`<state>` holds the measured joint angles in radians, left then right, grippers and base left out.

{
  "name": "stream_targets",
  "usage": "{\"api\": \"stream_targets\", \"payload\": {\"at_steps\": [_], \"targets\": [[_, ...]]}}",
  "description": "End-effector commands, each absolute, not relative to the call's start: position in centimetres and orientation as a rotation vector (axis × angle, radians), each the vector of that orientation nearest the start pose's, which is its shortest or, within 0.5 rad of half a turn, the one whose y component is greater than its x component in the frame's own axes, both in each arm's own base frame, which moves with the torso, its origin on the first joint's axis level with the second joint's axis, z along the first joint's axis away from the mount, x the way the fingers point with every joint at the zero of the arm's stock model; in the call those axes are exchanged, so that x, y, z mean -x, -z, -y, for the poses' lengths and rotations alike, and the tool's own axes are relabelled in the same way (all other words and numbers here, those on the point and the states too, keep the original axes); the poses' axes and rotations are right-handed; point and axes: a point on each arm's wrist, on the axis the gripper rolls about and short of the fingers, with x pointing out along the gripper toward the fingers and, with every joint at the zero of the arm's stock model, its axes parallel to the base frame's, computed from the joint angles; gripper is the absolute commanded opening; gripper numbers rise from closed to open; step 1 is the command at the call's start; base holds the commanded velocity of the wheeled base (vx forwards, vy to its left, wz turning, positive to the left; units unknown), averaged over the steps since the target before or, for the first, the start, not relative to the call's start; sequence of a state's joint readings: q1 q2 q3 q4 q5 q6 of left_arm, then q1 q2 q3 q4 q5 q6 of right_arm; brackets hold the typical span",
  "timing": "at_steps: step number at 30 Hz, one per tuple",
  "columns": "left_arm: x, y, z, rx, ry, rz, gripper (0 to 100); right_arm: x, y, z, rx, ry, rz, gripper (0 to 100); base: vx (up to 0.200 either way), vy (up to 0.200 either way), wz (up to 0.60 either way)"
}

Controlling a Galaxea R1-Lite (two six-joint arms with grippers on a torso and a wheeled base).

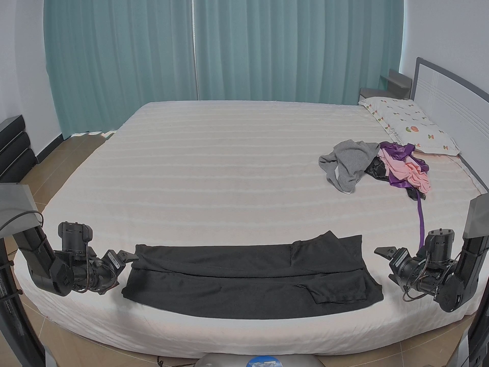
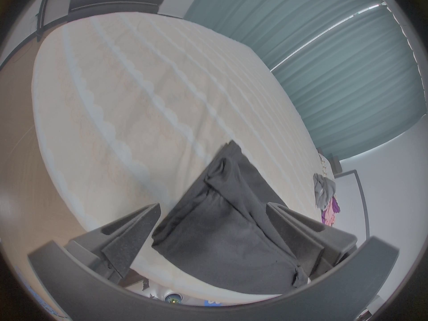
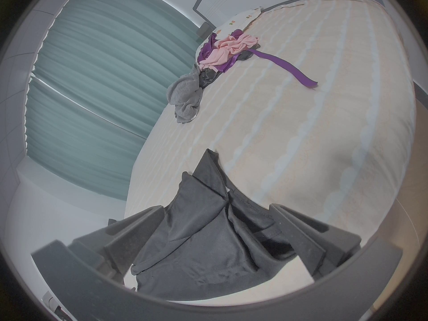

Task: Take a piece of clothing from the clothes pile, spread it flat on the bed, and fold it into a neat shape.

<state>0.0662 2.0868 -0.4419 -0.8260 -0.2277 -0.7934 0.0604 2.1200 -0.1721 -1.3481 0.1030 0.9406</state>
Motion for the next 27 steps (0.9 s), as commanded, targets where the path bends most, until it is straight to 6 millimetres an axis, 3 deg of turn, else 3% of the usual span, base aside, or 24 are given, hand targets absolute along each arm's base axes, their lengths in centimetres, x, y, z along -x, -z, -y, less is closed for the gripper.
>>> {"api": "stream_targets", "payload": {"at_steps": [1,11,27], "targets": [[-27.5,0.1,-0.6,0.850,-0.172,-0.877,100,-24.3,-0.4,-1.6,-0.926,0.150,-0.650,100,0.000,0.000,0.00],[-25.7,2.0,0.4,0.777,-0.164,-0.850,100,-24.1,-0.3,-1.4,-0.929,0.163,-0.656,100,0.000,0.000,0.00],[-26.2,2.9,0.3,0.737,-0.208,-0.842,100,-24.1,-0.4,-1.4,-0.929,0.163,-0.649,100,0.000,0.000,0.00]]}}
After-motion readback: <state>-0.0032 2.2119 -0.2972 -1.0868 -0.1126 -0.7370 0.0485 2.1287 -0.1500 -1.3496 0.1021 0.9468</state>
